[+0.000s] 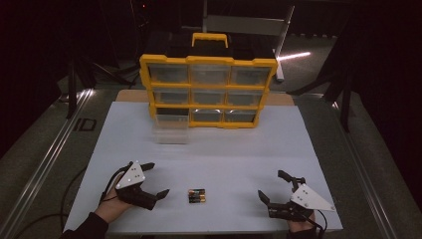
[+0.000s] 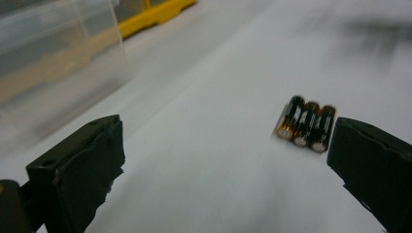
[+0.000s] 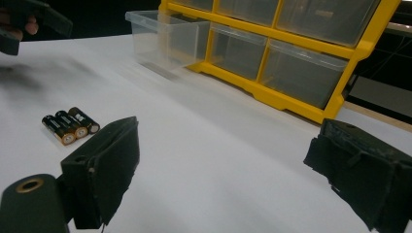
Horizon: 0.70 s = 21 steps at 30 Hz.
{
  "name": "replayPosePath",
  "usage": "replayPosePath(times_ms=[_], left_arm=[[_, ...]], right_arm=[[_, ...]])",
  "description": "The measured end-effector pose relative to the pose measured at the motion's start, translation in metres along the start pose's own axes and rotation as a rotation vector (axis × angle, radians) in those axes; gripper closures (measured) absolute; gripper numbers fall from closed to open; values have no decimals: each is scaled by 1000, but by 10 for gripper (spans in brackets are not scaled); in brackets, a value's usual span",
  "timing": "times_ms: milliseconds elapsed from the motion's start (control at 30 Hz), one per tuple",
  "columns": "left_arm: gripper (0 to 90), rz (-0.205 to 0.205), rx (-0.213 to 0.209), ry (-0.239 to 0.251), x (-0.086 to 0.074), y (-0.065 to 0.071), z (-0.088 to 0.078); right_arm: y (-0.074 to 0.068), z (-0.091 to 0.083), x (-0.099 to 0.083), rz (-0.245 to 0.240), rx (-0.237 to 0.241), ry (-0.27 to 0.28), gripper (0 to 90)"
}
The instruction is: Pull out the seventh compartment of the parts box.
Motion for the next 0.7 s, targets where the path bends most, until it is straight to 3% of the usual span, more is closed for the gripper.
replayPosePath(times_ms=[167,200,267,433,533,600,700], left_arm=[[0,-56,35,9,-7,-5,-4],[0,-65,58,3,-11,-7,-5],[0,-84,49,2,-14,-5,-6],[0,-81,71,-31,-18,-5,-5],[0,-92,33,-43,-21,-6,-5],[10,-60,-4,-15,-21,-4,-5],[28,-72,-77,30,-19,0,-6]], right_arm=[[0,0,-1,2,3,-3,93],[0,0,-2,1,3,-3,93],[0,0,-2,2,2,-4,93],[1,-1,-3,1,0,-5,93],[0,0,-4,-2,1,-5,93],[1,0,-4,-4,0,-7,93],[1,0,-5,-2,-1,-11,93]])
Point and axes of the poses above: each handheld gripper's, and its own axes: z roughly forward along the jaws, x roughly out of its top, y roughly to its right, the point moved 9 cm from there along z, roughly forward along the jaws, and after that the axes turned 5 degrees about -y, right-handed, at the moved point
